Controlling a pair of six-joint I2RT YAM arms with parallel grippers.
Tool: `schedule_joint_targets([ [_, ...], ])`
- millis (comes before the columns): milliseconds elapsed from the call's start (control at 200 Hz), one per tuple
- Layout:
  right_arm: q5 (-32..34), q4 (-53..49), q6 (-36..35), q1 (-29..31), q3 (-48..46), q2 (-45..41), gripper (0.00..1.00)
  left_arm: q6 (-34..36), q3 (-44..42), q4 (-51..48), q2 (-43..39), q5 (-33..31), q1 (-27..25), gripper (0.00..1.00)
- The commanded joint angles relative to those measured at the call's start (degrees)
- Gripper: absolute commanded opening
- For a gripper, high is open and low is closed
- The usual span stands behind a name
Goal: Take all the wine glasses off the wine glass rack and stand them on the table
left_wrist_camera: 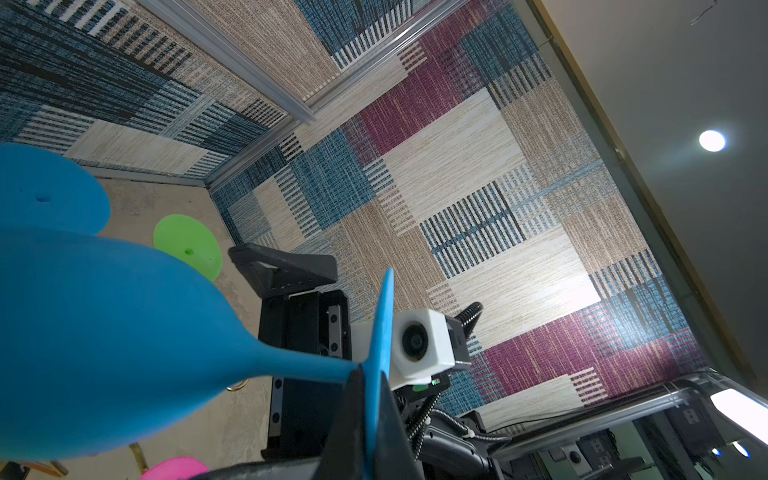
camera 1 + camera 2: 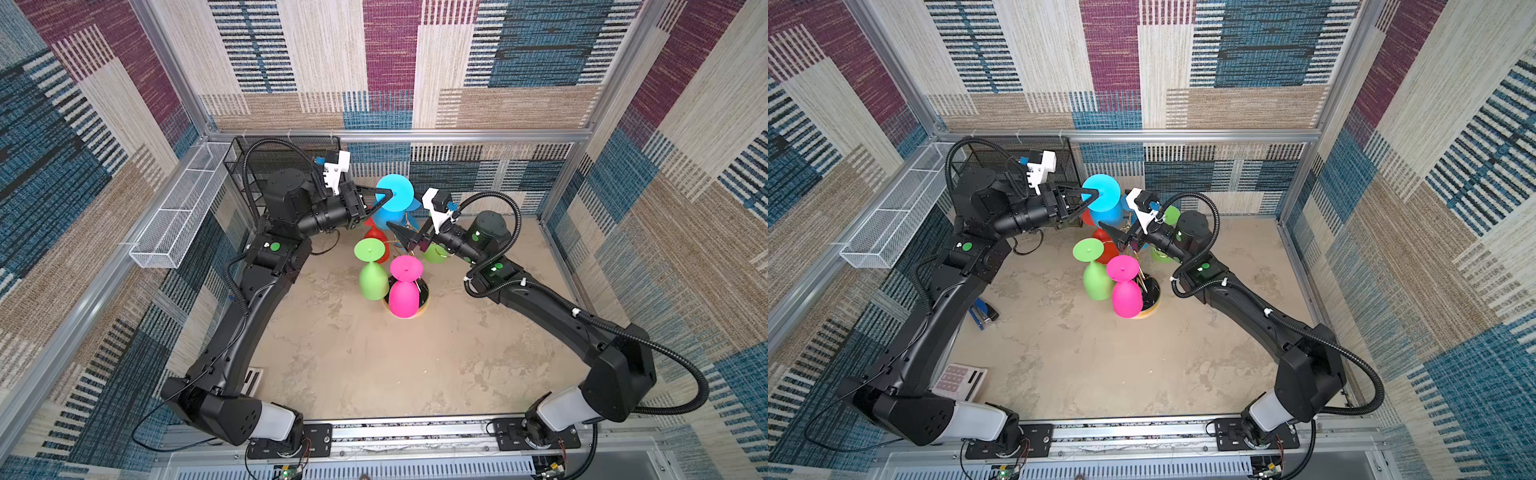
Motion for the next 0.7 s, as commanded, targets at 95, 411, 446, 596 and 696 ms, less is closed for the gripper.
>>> schedule_joint_targets([
  [95,0.8,5.1,1.6,0.4,2.5,3.3,0.99,-5.0,-0.7,6.1,-0.8,1.7,0.6,0.00],
  [411,0.4,4.7,2.2,1.0,5.6,6.8,0.99,-8.4,-2.2,9.7,-1.5,2.9,1.3,0.00],
  [446,0.5,4.3,2.0,1.1,5.9,7.0,0.99,-8.8,-2.4,10.2,-1.5,2.9,1.4,0.00],
  [596,1.0,3.4,1.6,1.7,6.6,7.5,1.00,-10.2,-3.2,12.0,-1.6,3.1,1.7,0.00],
  [696,1.3,2.9,1.7,1.9,6.6,7.4,0.98,-11.6,-3.6,13.7,-1.7,3.5,1.8,0.00],
])
